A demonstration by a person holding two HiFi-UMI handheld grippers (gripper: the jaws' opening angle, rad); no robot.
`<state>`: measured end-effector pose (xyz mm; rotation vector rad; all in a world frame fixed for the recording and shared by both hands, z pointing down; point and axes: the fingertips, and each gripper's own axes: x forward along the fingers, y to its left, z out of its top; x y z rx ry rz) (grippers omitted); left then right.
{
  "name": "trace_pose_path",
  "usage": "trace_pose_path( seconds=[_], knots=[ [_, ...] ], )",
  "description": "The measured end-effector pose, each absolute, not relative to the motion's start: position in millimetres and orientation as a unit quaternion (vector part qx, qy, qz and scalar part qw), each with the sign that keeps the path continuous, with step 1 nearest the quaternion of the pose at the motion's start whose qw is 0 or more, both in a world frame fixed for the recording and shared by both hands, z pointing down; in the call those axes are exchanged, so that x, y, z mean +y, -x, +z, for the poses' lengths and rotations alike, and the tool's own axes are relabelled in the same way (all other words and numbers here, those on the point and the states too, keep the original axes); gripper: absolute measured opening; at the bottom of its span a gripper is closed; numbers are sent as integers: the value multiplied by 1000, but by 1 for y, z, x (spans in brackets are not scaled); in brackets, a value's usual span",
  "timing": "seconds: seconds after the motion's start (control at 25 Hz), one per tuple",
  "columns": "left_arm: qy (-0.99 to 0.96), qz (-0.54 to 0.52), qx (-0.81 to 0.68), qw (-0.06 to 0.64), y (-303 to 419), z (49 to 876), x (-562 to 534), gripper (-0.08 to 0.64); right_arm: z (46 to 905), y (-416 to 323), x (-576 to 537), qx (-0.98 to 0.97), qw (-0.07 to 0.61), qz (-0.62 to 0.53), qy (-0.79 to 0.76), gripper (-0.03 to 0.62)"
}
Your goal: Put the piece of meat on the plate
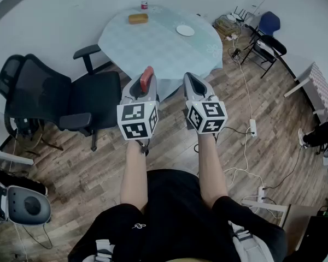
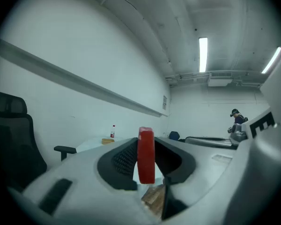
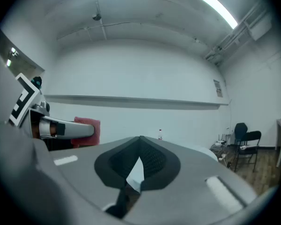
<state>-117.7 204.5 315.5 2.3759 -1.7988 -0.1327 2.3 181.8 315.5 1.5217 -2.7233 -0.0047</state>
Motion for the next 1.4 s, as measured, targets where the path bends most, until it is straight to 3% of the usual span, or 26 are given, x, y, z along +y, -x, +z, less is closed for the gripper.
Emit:
trace_pose_path(
  seconds=[0.8, 1.16, 1.4],
  knots=[
    [-788, -38, -612, 64, 131, 313, 156, 92, 326, -7, 131, -865, 14, -8, -502, 9],
    [-760, -37, -645, 69, 146, 332, 17, 92, 353, -9, -13, -869, 5, 22, -495, 9],
    [-742, -33, -658, 119, 154, 360, -123, 92, 370, -8, -162, -873, 39, 43, -484, 9]
  ],
)
